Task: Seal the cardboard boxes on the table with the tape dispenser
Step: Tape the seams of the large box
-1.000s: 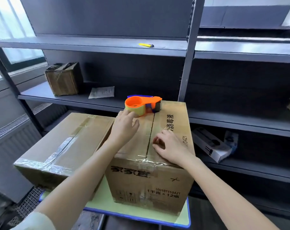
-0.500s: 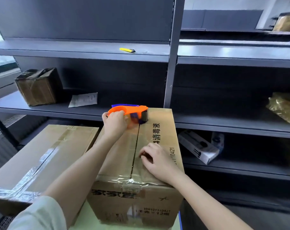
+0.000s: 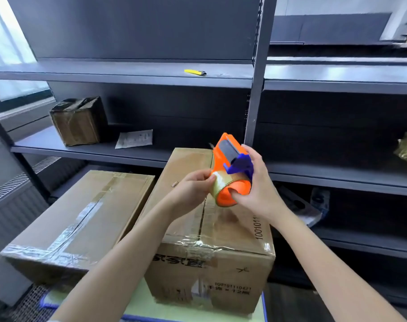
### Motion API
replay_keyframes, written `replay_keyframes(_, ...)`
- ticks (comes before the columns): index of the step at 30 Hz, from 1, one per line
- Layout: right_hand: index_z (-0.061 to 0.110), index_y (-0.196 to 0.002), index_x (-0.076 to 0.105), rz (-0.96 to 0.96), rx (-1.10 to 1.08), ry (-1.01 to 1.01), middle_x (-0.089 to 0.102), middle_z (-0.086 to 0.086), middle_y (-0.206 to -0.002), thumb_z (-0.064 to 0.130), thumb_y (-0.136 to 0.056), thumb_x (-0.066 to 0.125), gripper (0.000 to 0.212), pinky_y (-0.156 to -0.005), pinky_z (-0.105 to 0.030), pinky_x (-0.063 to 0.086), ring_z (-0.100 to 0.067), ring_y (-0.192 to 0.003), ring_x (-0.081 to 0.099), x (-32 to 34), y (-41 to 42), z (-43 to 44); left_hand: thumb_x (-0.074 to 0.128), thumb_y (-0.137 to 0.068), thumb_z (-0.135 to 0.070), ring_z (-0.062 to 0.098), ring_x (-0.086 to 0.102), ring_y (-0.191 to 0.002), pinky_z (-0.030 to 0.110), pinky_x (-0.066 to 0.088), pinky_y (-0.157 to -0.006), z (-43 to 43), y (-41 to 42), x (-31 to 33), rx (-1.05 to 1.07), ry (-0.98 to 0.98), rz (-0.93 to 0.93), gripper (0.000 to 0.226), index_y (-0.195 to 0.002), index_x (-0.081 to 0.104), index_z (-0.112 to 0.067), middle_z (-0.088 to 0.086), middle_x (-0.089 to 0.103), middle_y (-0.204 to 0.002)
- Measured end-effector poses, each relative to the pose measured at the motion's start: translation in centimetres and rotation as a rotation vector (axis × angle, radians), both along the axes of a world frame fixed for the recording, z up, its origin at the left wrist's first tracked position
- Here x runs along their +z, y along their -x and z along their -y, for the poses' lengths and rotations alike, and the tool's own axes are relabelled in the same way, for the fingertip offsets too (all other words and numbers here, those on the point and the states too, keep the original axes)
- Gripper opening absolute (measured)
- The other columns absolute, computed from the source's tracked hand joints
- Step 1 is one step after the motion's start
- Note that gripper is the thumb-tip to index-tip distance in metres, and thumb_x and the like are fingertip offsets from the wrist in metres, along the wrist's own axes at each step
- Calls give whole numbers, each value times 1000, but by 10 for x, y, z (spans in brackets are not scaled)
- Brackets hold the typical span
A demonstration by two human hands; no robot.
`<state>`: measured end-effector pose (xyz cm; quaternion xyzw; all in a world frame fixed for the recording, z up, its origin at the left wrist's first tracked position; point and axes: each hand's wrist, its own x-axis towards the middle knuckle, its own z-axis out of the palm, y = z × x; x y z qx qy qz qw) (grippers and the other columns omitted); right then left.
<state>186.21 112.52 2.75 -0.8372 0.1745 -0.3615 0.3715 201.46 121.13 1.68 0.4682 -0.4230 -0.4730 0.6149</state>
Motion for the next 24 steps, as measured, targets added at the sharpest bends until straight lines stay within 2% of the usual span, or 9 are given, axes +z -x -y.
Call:
replay_keyframes(4, 43, -135, 36, 30, 63, 13, 57, 6, -118, 2, -65, 62, 84, -89, -20, 46, -11, -110, 55, 9, 8, -7, 47, -86, -17, 23, 58, -87, 34, 42, -82, -12, 12, -13, -76, -5, -132, 35, -112, 54, 5, 15, 62, -97)
replay_keyframes(7, 46, -142, 24, -16, 25, 4, 58, -1, -118, -11, -67, 58, 101, -90, -19, 45, -13, -110, 56, -2, 4, -10, 46, -88, -16, 27, 52, -94, 37, 40, -85, -21, 15, -16, -96, -26, -141, 41, -121, 48, 8, 18, 56, -106)
replay_keyframes(9, 32, -145, 31, -28, -30, 26, 59, -2, -121, -17, -66, 56, 96, -91, -16, 42, -15, -113, 55, -12, 0, -11, 48, -91, -13, 25, 52, -92, 35, 42, -83, -28, 18, -18, -36, -71, -137, 27, -113, 54, 1, 16, 57, -101)
replay_keyframes(13, 22, -142, 39, -53, -111, 119, 57, -3, -116, -21, -64, 51, 90, -82, -2, 35, -13, -104, 53, -17, -1, -18, 52, -91, -3, 18, 58, -98, 34, 45, -91, -42, 10, -11, 241, -142, 264, 20, -99, 65, -16, 5, 65, -103)
replay_keyframes(14, 22, -142, 39, -56, -123, 142, 57, -3, -113, -21, -64, 51, 90, -81, -3, 36, -14, -100, 53, -17, -2, -21, 45, -89, 5, 16, 60, -98, 30, 46, -90, -47, 7, -6, 320, -139, 327, 29, -97, 65, -16, 3, 66, -102)
replay_keyframes(16, 22, -142, 39, -65, -137, 197, 58, -5, -107, -21, -64, 51, 90, -79, -13, 41, -18, -94, 54, -16, -3, -25, 31, -85, 9, 16, 65, -85, 26, 50, -79, -56, -1, 9, 415, -123, 234, 38, -88, 65, -8, 5, 70, -88)
replay_keyframes(19, 23, -141, 39, -87, -139, 250, 60, -12, -107, -20, -64, 52, 89, -81, -28, 45, -25, -93, 55, -14, -8, -29, 26, -95, -19, 19, 65, -66, 27, 46, -65, -67, -8, 25, 311, -210, -3, 44, -83, 64, 0, 10, 70, -73)
replay_keyframes(21, 21, -142, 38, -111, -123, 267, 59, -13, -109, -20, -66, 53, 88, -82, -33, 47, -26, -95, 55, -12, -9, -31, 28, -96, -40, 20, 65, -65, 26, 47, -62, -72, -9, 27, 237, -300, -21, 56, -83, 65, -1, 11, 69, -74)
replay_keyframes(24, 22, -143, 35, -178, -95, 283, 54, -7, -106, -19, -67, 56, 89, -79, -31, 46, -21, -91, 50, -8, -10, -34, 41, -95, -36, 16, 66, -60, 21, 48, -55, -71, -5, 30, 287, -338, -30, 42, -76, 62, -6, 6, 68, -66)
